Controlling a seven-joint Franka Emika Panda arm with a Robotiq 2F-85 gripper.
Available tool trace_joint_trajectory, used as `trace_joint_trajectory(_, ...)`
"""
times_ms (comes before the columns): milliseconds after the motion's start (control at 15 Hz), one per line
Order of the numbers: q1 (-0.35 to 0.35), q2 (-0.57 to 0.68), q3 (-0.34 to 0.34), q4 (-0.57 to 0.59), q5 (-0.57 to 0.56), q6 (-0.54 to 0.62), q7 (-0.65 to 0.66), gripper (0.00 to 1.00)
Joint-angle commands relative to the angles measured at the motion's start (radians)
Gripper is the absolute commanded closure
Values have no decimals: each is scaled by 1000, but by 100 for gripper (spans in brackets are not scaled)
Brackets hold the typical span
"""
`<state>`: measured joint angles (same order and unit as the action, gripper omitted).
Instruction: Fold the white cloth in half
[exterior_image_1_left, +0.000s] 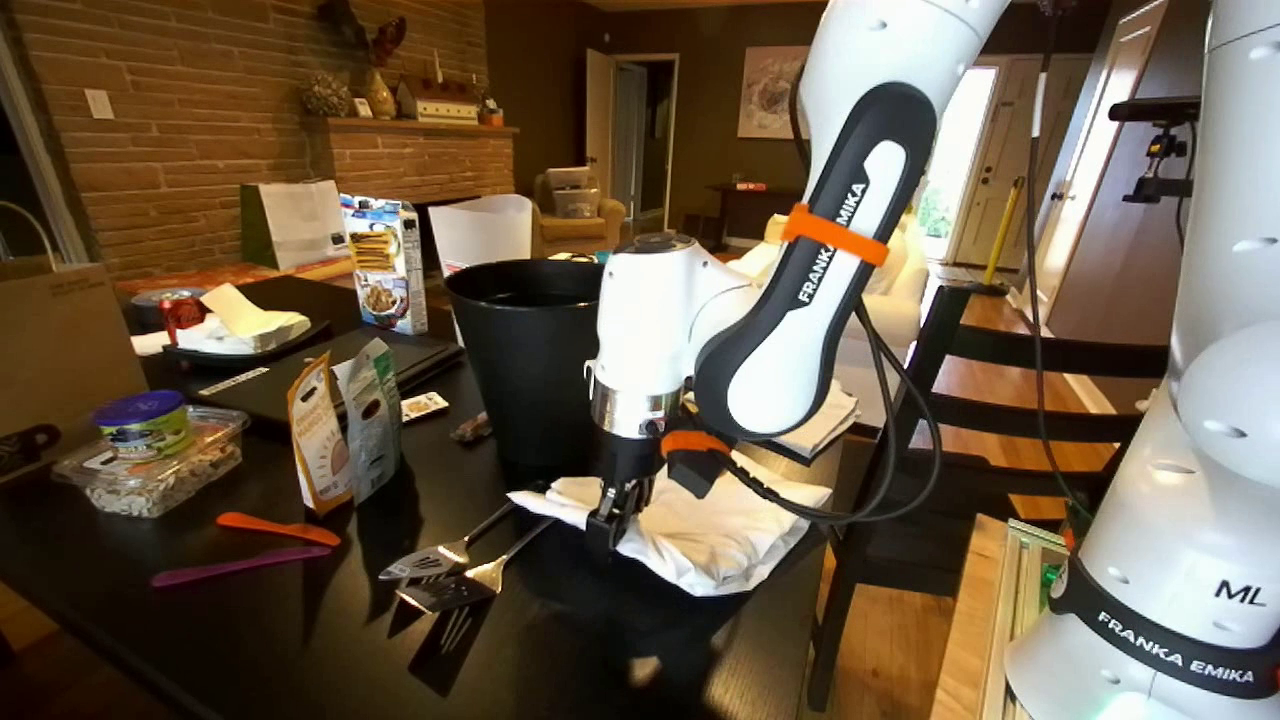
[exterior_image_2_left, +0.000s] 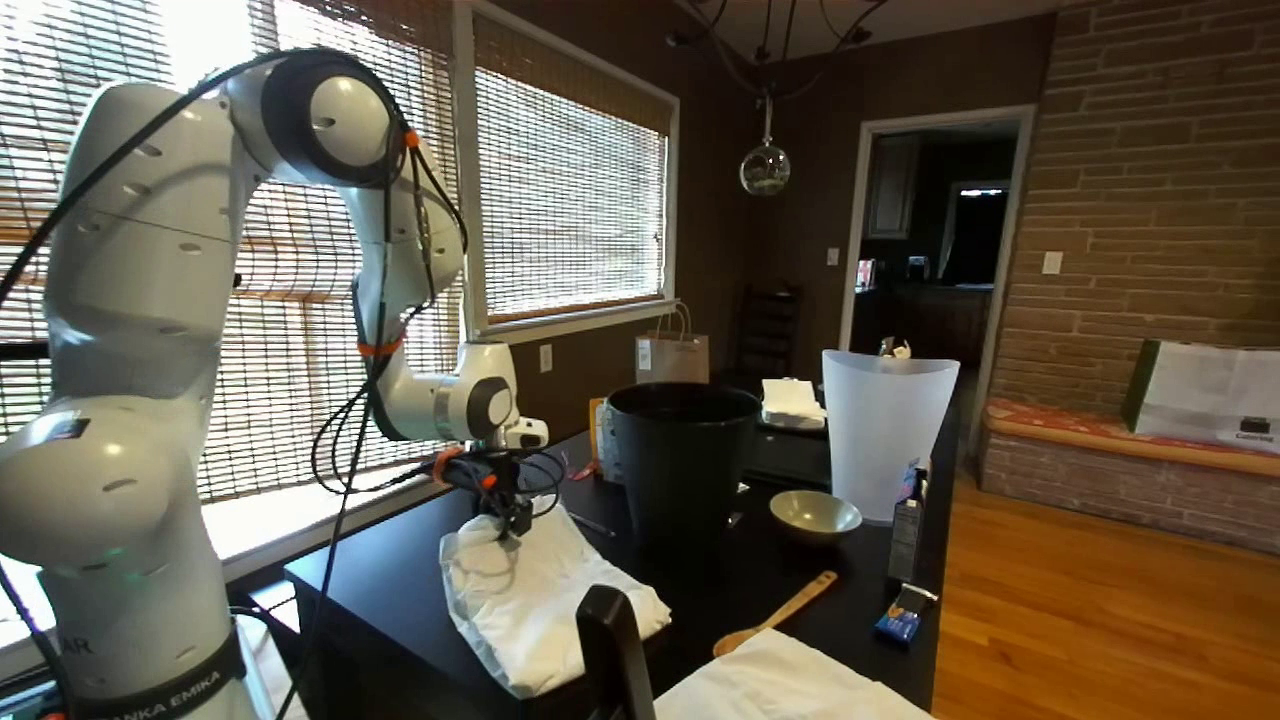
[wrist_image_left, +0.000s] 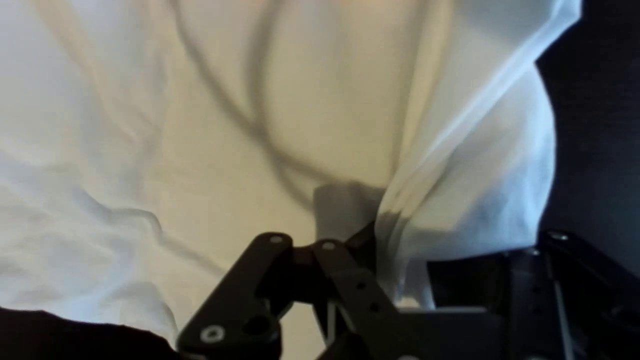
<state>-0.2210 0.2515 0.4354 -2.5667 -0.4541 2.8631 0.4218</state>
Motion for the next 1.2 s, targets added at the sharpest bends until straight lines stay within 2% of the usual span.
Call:
trace_joint_trajectory(0, -121, -87, 106, -25, 165, -26, -162, 100)
trace_joint_trajectory(267, -208, -146, 150, -22, 297, -62, -278, 100)
trace_joint_trajectory(333, -46, -176, -12, -25, 405, -59, -353, 100)
trace_joint_trajectory(467, 9, -226, -96, -37, 451, -89, -373, 100)
trace_joint_trajectory(600, 77, -288, -197, -55, 422, -127, -334, 100)
trace_joint_trajectory(733, 116, -334, -274, -73, 338, -168, -266, 100)
trace_joint_trajectory(867, 128, -376, -315, -97, 253, -214, -178, 100)
trace_joint_trajectory(1133, 111, -407, -339, -132, 122, -308, -14, 100)
